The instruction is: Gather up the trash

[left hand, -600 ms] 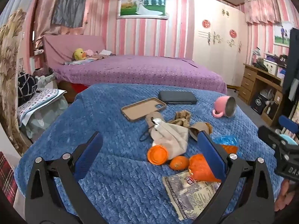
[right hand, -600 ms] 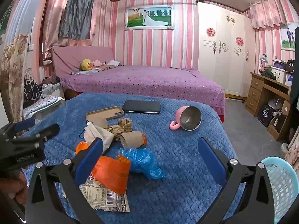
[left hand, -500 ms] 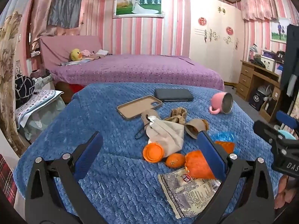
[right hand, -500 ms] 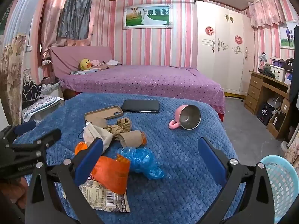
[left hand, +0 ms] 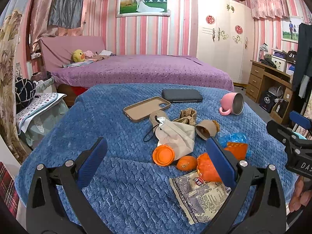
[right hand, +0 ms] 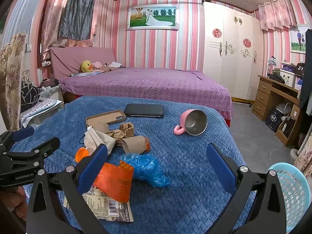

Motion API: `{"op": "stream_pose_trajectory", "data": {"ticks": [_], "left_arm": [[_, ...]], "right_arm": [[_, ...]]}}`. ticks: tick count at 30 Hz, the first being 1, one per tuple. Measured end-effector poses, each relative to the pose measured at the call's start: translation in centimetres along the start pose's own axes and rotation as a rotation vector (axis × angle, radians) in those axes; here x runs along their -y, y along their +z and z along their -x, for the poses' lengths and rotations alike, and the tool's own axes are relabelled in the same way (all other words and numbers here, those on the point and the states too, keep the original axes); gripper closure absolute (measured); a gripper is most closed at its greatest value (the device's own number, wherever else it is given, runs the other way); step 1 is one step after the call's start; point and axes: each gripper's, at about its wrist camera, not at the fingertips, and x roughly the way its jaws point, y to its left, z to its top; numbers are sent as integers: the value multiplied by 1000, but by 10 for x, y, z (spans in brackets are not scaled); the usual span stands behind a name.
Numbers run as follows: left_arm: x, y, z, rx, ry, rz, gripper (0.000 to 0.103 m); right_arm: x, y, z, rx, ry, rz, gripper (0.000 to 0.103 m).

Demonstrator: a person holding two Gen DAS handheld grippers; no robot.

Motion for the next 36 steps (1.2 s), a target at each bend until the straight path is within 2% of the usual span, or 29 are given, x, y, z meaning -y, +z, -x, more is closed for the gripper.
{"op": "stream_pose_trajectory", "data": {"ticks": [10, 30, 36], "left_arm": [[-2, 2, -2, -32, -10, 4, 5], [0, 1, -2, -22, 5, -30, 5], [-7, 2, -2, -27, 9, -2, 5]], "right_arm": [[0, 0, 1, 0, 3, 3, 4], [0, -1, 1, 1, 1, 13, 4], [-2, -2, 0, -7, 1, 15, 4]]}}
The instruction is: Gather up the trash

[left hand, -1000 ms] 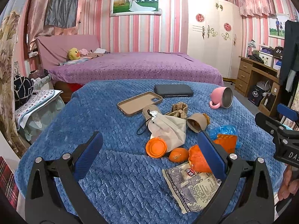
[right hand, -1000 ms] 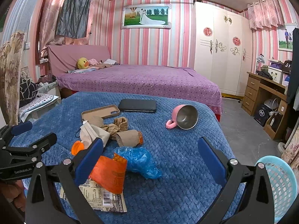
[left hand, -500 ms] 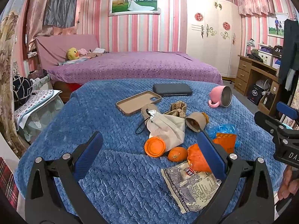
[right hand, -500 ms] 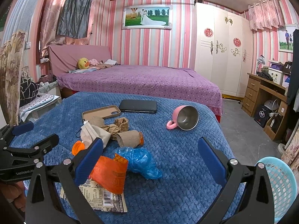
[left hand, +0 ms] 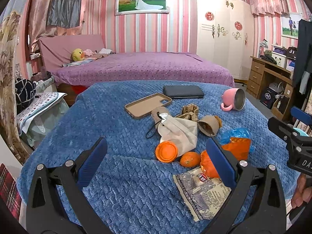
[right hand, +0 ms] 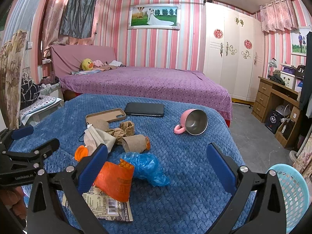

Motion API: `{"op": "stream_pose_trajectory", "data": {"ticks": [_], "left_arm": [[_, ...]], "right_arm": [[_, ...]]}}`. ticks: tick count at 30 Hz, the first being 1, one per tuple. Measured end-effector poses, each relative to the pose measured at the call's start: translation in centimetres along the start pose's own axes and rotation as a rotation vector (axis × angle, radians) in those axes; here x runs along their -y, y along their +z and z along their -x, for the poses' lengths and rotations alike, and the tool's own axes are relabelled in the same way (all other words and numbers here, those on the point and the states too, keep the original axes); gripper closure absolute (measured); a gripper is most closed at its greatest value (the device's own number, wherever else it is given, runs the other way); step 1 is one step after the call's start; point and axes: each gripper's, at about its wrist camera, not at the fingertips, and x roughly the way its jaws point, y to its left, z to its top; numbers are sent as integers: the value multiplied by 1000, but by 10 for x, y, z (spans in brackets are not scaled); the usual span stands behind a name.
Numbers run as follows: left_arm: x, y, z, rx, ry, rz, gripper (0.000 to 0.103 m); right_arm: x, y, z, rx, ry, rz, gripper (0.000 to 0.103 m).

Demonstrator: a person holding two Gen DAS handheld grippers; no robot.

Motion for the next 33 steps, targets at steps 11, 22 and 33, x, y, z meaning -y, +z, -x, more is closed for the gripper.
{"op": "stream_pose_trajectory", "data": {"ticks": [11, 22, 33], "left_arm": [[-23, 1, -2, -28, 37, 37, 5], [-31, -4, -4, -41, 49, 16, 5], [-11, -17, -18, -138, -99, -22, 18]], "right_arm": [[-5, -9, -18, -88, 92, -69, 4], [-36, -42, -67, -286, 165, -38, 57], [-24, -14, -27, -90, 114, -33, 102]]}}
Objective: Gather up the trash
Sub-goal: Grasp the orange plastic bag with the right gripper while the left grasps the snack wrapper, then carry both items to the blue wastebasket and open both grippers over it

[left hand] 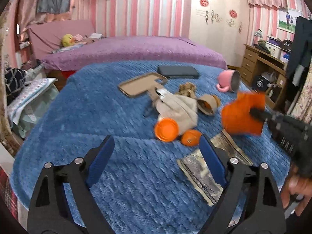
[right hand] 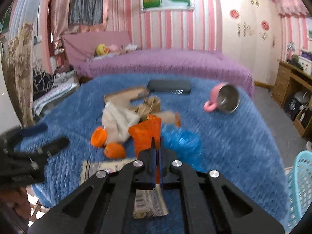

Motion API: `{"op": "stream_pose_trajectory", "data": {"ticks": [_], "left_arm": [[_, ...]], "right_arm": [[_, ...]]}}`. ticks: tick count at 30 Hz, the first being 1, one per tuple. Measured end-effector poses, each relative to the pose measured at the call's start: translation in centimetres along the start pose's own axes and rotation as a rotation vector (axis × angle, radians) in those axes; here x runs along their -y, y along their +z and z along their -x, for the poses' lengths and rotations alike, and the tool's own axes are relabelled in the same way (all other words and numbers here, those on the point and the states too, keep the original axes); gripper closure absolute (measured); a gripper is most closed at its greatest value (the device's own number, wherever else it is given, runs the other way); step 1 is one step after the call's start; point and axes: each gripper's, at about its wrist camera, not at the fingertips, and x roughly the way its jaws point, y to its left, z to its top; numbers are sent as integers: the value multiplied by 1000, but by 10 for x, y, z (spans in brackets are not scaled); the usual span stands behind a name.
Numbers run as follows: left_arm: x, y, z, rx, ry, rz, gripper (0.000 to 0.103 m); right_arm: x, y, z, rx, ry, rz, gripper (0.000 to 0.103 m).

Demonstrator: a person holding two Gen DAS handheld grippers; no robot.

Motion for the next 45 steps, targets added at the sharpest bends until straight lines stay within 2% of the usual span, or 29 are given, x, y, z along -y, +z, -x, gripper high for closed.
{"op": "stream_pose_trajectory", "data": {"ticks": [3, 8, 14, 16, 17, 18, 19, 20, 22, 31, 38, 45], "left_arm": [[9, -6, -4, -24, -40, -17, 18], [25, -16, -16, -86, -84, -18, 18], [40, -30, -45, -209, -79, 15, 18], [45, -35, -55, -243, -91, 16, 29], [50, -36, -57, -232, -80, 6, 45], [55, -34, -55, -215, -88, -11, 71], [57, -33, -55, -205, -81, -22, 83], [57, -30, -52, -191, -98, -6, 103], [56, -23, -45, -148, -118, 21, 103], [54, 12, 10, 101, -194, 18, 103], [44, 36, 45, 254, -140, 21, 103], [35, 46, 69, 343, -95, 23, 103]], "right_arm": [[11, 8, 11, 63, -61, -12, 102], [28, 14, 14, 62, -78, -39, 102], [34, 15, 18, 67, -80, -30, 102], [37, 13, 19, 68, -79, -34, 102], [39, 13, 19, 68, -79, -36, 102], [40, 13, 20, 69, -81, -39, 102], [39, 13, 19, 70, -83, -41, 102], [41, 13, 19, 71, -84, -44, 102], [43, 14, 21, 76, -87, -52, 102], [47, 16, 27, 100, -75, -56, 102], [45, 22, 43, 161, -58, -66, 102], [38, 30, 59, 235, -52, -54, 102]]}}
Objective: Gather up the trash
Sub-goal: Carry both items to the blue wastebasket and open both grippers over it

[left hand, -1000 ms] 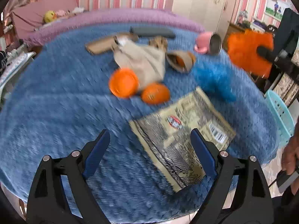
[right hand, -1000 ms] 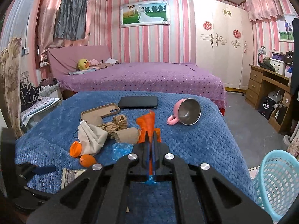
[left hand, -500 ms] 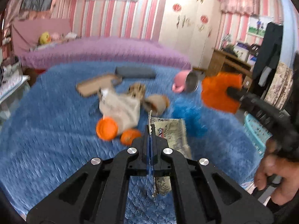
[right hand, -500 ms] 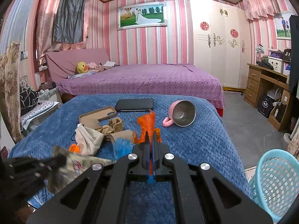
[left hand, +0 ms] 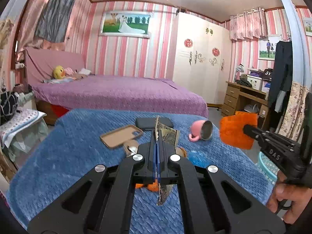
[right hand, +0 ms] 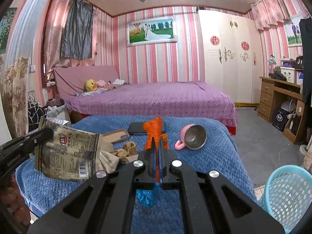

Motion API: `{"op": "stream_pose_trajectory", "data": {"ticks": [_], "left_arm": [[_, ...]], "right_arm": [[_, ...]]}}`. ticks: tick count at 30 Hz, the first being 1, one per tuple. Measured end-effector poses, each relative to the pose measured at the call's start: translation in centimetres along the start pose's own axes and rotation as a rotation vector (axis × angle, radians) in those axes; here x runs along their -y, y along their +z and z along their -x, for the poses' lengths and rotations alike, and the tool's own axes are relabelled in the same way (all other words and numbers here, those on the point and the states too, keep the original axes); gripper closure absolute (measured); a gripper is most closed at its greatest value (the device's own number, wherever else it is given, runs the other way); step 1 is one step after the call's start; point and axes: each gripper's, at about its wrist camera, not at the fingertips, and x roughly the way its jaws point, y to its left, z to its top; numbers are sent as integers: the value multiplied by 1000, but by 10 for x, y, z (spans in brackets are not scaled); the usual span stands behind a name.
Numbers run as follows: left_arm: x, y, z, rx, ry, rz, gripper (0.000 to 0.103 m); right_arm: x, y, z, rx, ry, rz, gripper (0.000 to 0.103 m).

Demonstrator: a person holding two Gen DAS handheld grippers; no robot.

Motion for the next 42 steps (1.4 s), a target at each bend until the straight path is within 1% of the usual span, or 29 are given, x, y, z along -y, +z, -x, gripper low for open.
{"op": "stream_pose_trajectory", "data": {"ticks": [3, 6, 12, 16, 23, 30, 34, 38, 42], "left_arm": [[-4, 1, 3, 13, 15, -4, 103], [-11, 2, 3, 13, 27, 4, 103], [-20, 3, 1, 24, 44, 19, 103], [-17, 1, 2, 37, 42, 16, 103], [-5, 3, 0, 61, 14, 27, 103], [14, 3, -8, 59, -20, 32, 103], [24, 3, -10, 59, -47, 34, 103], [36, 2, -12, 54, -65, 13, 103], [49, 3, -15, 41, -83, -12, 103]], "right_arm": [[5, 6, 6, 35, -2, -22, 102], [11, 7, 6, 45, -7, -42, 102], [20, 7, 7, 43, -22, -69, 102], [24, 7, 6, 43, -22, -69, 102], [32, 5, 9, 36, -45, -63, 102], [49, 7, 14, 35, -113, -90, 102], [56, 10, 14, 29, -115, -96, 102], [62, 15, 13, 22, -111, -96, 102], [71, 18, 19, 26, -128, -77, 102]]}}
